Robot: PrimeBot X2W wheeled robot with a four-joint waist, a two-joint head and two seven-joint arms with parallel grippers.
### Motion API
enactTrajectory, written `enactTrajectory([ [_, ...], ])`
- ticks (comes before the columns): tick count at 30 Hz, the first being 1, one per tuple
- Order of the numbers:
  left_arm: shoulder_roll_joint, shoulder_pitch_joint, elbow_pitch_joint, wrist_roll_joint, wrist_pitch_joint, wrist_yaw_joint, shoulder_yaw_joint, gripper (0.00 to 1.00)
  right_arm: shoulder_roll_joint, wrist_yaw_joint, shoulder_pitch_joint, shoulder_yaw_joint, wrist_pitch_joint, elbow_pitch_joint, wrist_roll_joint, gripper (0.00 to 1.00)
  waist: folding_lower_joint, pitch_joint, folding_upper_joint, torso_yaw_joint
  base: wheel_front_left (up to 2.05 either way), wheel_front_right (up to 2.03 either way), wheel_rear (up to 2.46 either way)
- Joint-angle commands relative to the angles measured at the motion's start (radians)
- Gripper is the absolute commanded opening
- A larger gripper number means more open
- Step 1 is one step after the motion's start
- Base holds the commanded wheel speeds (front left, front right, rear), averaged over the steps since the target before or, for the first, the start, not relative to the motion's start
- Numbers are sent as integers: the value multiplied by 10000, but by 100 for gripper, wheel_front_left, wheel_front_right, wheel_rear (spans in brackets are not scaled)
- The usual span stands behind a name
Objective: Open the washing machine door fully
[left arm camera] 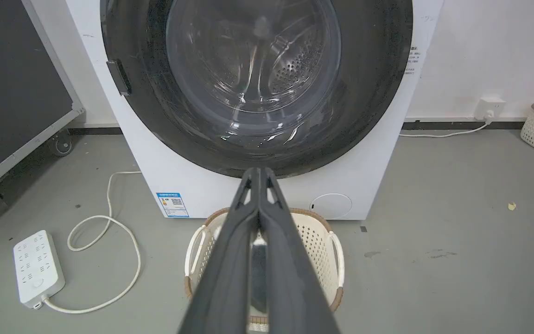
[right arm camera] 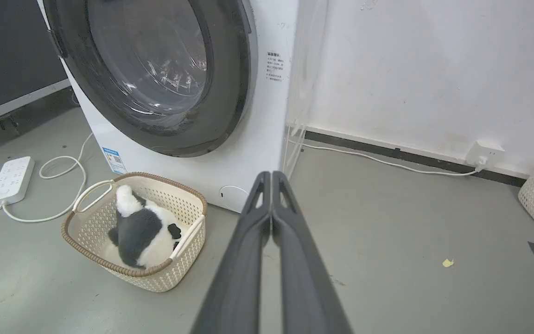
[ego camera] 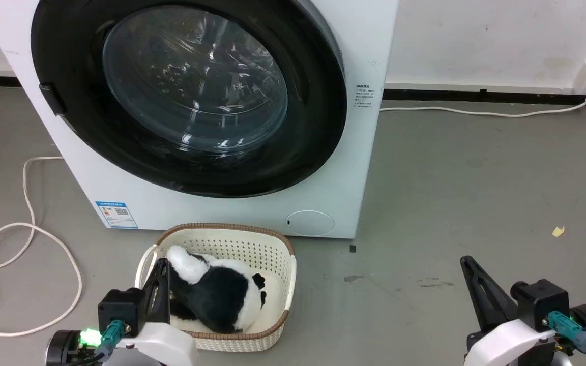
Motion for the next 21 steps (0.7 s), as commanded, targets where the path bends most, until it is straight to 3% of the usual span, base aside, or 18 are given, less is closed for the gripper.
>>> enactTrajectory([
  [1,4,-156,-39,89,3,18,1,0,42,8,-117,-24,5,-32,-51,0,0,0,0,0,0,0,0],
  [21,4,-156,-39,89,3,18,1,0,42,8,-117,-24,5,-32,-51,0,0,0,0,0,0,0,0],
])
